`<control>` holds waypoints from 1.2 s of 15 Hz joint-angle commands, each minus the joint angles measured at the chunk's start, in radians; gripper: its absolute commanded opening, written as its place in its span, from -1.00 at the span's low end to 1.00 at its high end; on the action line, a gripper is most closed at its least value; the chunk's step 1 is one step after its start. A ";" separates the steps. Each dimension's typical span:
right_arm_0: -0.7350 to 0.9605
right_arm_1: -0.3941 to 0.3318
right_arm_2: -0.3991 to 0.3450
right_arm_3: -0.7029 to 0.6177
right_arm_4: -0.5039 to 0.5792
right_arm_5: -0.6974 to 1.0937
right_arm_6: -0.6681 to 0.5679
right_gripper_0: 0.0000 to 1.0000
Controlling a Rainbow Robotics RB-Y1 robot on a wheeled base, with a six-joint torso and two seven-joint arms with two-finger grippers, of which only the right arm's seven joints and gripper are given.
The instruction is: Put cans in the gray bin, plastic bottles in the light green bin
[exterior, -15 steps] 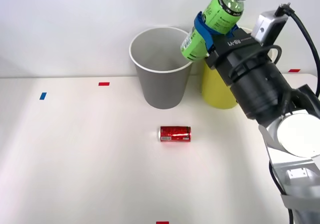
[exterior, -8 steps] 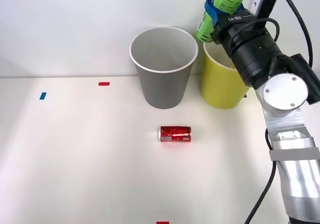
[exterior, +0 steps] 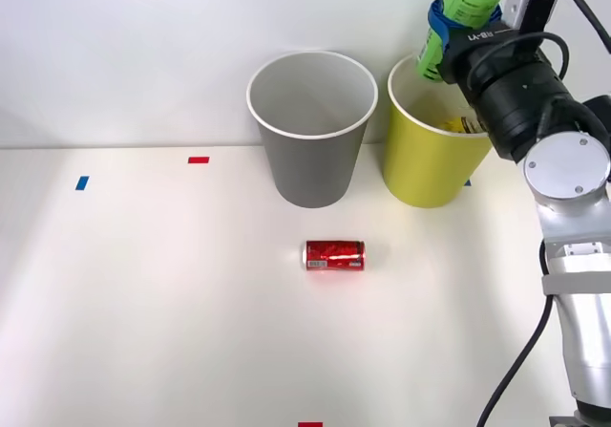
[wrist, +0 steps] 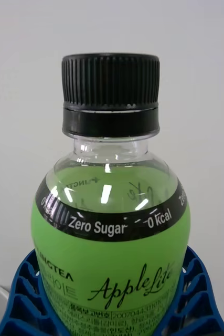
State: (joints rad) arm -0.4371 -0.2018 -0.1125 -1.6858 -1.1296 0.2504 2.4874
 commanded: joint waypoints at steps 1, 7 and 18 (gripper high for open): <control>-0.011 -0.001 0.014 0.044 0.020 -0.037 0.001 -1.00; -0.026 -0.001 0.013 0.063 0.067 -0.039 0.004 -1.00; -0.026 0.001 0.019 0.063 0.005 -0.037 -0.036 0.71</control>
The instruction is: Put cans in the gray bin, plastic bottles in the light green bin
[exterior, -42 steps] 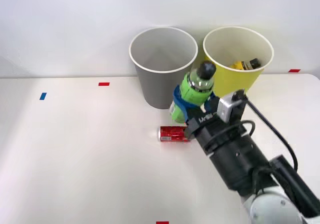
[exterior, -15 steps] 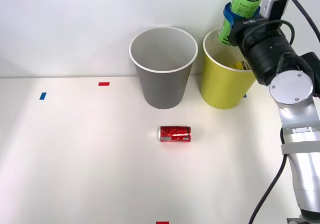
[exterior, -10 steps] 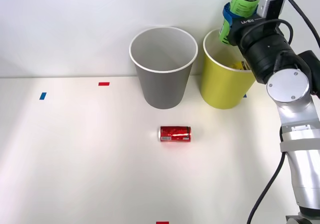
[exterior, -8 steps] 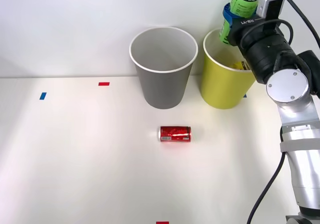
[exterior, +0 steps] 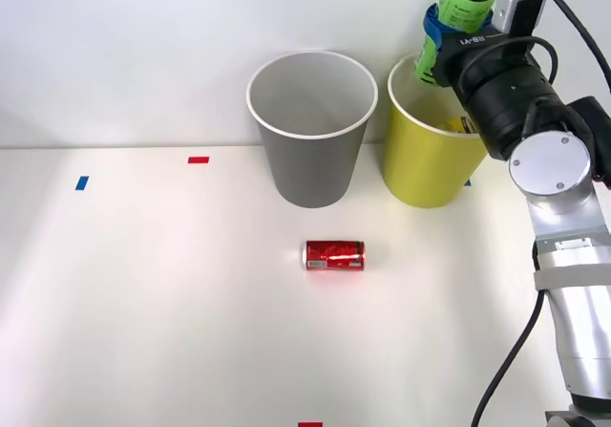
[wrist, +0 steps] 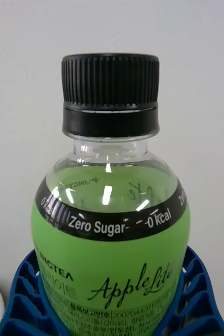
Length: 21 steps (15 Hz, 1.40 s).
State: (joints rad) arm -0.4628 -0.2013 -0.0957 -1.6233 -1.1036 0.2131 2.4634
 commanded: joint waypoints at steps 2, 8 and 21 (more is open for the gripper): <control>0.001 0.000 0.002 0.000 -0.021 0.000 -0.014 1.00; 0.001 0.003 0.010 -0.001 -0.021 -0.011 -0.014 1.00; 0.579 0.020 0.039 -0.509 -0.167 -0.055 0.011 1.00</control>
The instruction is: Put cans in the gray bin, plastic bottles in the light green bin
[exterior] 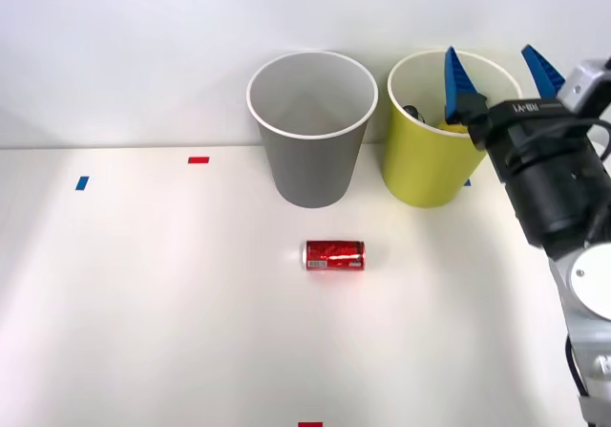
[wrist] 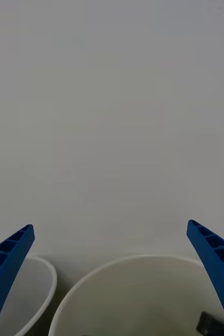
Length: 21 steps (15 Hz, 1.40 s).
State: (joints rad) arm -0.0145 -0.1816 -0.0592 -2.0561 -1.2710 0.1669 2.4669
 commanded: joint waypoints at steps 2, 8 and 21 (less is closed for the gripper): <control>0.252 0.001 0.013 -0.121 -0.036 -0.023 0.007 1.00; 0.419 0.011 0.050 -0.141 -0.047 -0.060 0.026 1.00; 0.531 0.060 0.048 -0.139 -0.016 -0.063 0.066 1.00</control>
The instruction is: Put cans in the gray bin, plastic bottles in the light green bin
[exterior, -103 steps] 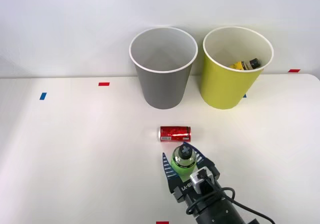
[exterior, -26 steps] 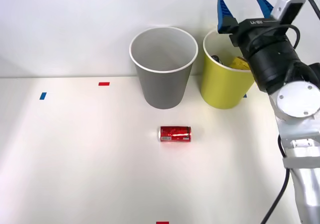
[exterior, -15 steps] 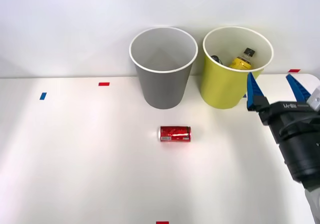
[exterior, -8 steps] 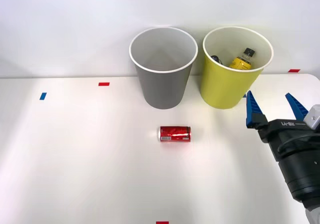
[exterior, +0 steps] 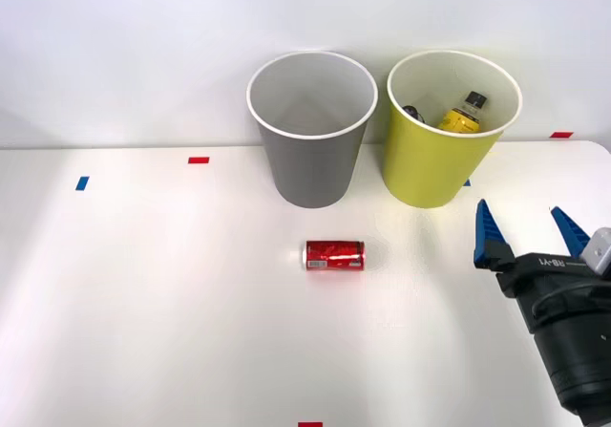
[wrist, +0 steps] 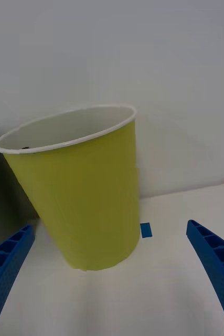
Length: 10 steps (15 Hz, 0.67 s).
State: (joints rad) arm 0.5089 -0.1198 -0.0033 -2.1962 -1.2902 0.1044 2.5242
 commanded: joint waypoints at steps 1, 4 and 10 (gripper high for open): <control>0.010 -0.006 -0.012 -0.001 0.009 -0.002 0.015 1.00; 0.023 -0.012 -0.001 0.001 0.088 -0.060 0.024 1.00; 0.131 -0.141 0.177 0.119 0.439 -0.483 -0.237 1.00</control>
State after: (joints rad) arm 0.6197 -0.2151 0.1186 -2.1572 -0.9818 -0.2515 2.3898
